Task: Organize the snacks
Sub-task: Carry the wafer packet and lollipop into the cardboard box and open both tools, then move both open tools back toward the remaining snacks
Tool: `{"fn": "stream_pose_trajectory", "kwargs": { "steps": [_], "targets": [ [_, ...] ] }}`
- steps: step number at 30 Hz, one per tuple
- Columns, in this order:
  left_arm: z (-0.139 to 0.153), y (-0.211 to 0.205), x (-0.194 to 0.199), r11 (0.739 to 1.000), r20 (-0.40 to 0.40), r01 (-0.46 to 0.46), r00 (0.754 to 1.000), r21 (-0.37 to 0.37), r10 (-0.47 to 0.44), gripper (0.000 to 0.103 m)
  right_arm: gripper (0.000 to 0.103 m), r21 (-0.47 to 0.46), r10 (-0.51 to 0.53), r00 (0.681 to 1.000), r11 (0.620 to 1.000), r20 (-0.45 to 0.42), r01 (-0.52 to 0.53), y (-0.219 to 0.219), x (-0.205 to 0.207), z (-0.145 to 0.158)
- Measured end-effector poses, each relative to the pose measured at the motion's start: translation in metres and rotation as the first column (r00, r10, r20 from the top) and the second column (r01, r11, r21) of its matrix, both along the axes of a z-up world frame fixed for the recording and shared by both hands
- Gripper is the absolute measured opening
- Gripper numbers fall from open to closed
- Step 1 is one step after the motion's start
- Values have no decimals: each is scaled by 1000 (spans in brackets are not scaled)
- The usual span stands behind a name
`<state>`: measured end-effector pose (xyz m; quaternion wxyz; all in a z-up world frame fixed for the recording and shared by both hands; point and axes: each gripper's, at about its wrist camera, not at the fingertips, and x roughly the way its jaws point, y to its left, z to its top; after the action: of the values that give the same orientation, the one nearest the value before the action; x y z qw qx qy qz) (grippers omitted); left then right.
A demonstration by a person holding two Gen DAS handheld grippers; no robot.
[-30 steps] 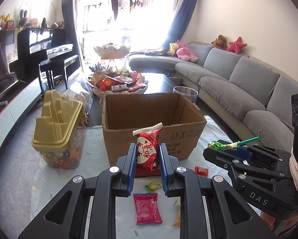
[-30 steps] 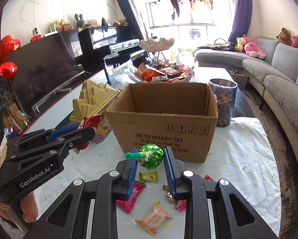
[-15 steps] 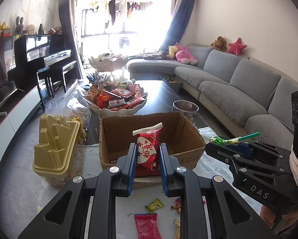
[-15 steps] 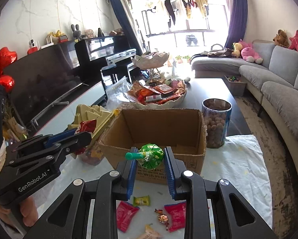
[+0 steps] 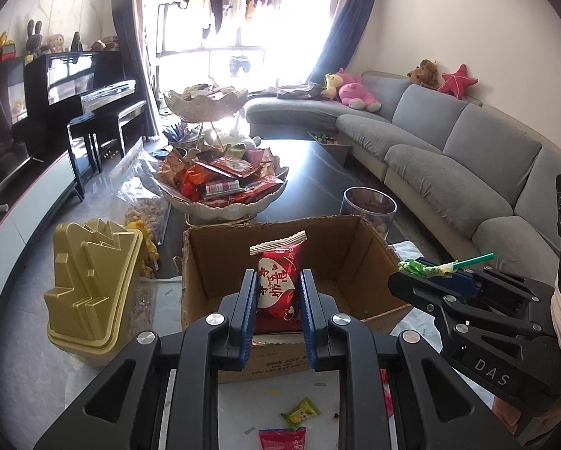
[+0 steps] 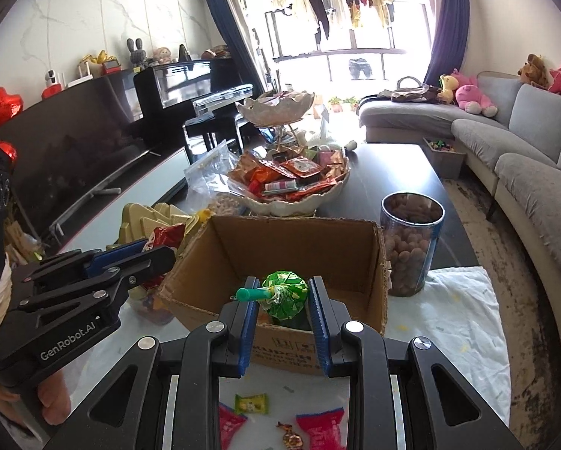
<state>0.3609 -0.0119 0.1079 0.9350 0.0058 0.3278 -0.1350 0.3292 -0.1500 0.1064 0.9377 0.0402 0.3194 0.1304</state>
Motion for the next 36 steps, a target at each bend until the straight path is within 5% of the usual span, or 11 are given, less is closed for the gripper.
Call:
{"fn": "stream_pose_trajectory", "kwargs": {
  "steps": [8,11,12,15,36],
  "targets": [
    [-15,-7,25,999,-32,-10,999,30,11,23,28,-13,-5,1000,1000,-29,4,-4,27,-14],
    [-13,-9,25,998,-18,-36,999,54,38,38,30,-15,-14,999,1000,-37,13,-6,36,-17],
    [-12,-8,22,998,-13,-43,999,56,43,46,40,-15,-15,999,1000,-35,14,-7,37,-17],
    [-9,-7,15,997,-4,-38,999,67,38,47,47,-9,-33,999,999,-36,33,-10,36,-17],
    [-6,-3,-86,994,43,2,999,110,-7,62,47,-58,9,998,998,55,-5,-4,-64,-12]
  ]
}}
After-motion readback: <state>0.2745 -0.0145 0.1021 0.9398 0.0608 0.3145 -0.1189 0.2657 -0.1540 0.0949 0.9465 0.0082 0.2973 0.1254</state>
